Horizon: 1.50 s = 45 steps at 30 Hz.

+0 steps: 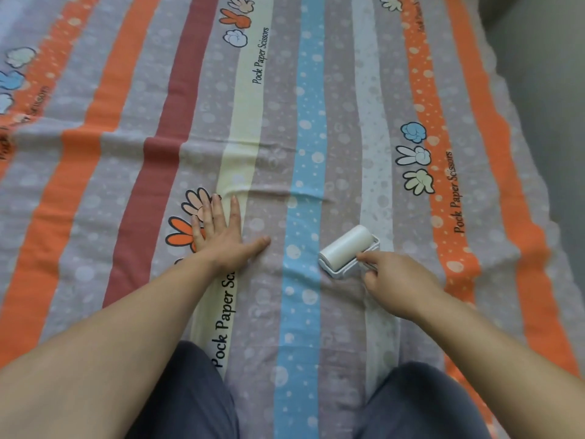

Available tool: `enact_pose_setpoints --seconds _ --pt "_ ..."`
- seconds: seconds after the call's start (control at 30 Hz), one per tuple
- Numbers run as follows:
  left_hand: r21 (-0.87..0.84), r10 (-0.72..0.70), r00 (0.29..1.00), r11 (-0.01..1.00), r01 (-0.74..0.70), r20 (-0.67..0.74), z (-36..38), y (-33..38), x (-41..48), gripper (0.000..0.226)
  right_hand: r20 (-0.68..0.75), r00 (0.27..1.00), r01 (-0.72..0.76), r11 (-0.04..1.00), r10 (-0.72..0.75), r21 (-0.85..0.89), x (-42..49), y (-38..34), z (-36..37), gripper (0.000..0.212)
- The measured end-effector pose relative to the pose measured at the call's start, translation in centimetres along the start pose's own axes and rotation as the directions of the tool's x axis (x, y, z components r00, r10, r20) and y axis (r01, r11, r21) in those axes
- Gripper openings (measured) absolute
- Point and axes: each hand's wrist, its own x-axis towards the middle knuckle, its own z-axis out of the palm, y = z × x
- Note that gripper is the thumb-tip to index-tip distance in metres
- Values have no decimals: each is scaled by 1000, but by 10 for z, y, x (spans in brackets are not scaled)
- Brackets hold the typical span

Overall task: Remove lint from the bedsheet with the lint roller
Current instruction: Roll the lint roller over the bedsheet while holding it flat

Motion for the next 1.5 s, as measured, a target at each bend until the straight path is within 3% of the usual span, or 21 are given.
enact_pose_setpoints --seconds 0.3,0.43,0.6,0.77,0.87,1.0,1.13,1.5 --pt "102 74 995 992 -68 -63 -2 -10 -14 111 194 979 -39 990 65 -132 -40 15 -53 39" --pt "107 159 969 984 -141 -189 -15 -30 -3 113 20 1000 20 999 -19 -34 -8 -42 -79 40" --pt "115 114 983 988 -98 -141 -37 -69 17 119 -221 969 154 973 -114 174 83 -141 -62 42" --pt "124 132 989 985 -123 -66 -55 -86 31 132 -183 982 83 967 -39 243 136 -195 -31 45" --pt "130 193 981 973 -189 -20 -67 -73 48 143 -184 983 41 969 4 244 128 -187 -23 50" --pt "193 240 965 947 -257 106 -84 -60 69 160 -77 997 -17 989 28 145 100 -154 -20 51" --pt "241 243 950 927 -287 194 -91 -50 74 163 12 999 -54 993 53 105 74 -131 -19 50" --pt "296 89 959 940 -170 268 -102 -29 63 169 131 978 -169 985 162 41 -2 -68 1 49"
